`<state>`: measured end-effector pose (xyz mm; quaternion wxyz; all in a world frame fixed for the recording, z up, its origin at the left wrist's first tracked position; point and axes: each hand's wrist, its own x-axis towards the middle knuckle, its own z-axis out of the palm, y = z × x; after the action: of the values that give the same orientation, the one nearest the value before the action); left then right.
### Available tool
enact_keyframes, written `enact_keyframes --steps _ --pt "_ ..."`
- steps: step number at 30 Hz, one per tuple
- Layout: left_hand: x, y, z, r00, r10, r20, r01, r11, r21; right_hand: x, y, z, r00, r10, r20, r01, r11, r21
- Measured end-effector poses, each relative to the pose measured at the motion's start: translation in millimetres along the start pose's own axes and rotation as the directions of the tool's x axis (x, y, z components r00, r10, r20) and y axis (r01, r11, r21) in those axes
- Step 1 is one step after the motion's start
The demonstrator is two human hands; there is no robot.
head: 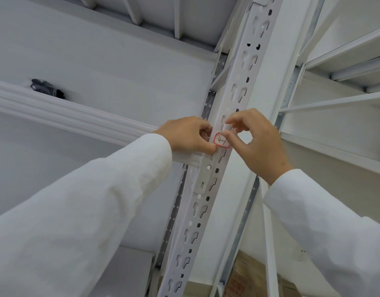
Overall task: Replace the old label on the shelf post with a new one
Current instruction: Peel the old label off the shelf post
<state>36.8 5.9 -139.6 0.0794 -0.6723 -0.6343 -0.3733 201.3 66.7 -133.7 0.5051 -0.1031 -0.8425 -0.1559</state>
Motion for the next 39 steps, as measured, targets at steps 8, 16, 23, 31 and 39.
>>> enact_keyframes --steps 8,16,23,31,39 --pt "-1 1 0 1.0 0.0 -0.008 0.0 0.999 0.042 1 -22 13 0.88 0.475 0.015 -0.471 0.875 -0.108" --pt "-1 1 0 1.0 -0.018 -0.001 0.018 1.0 0.023 2 -28 17 0.825 0.564 0.012 -0.563 0.825 -0.048" --pt "-2 2 0 1.0 -0.023 -0.003 0.023 0.999 0.023 -9 -25 15 0.891 0.453 -0.019 -0.453 0.891 0.021" --pt "-3 3 -1 1.0 -0.029 0.005 0.029 1.0 0.012 -25 -7 17 0.981 0.14 -0.133 -0.155 0.982 -0.11" --pt "-3 4 -1 0.999 -0.041 0.018 0.041 0.999 0.022 -33 -2 19 0.957 0.233 -0.173 -0.228 0.972 0.05"
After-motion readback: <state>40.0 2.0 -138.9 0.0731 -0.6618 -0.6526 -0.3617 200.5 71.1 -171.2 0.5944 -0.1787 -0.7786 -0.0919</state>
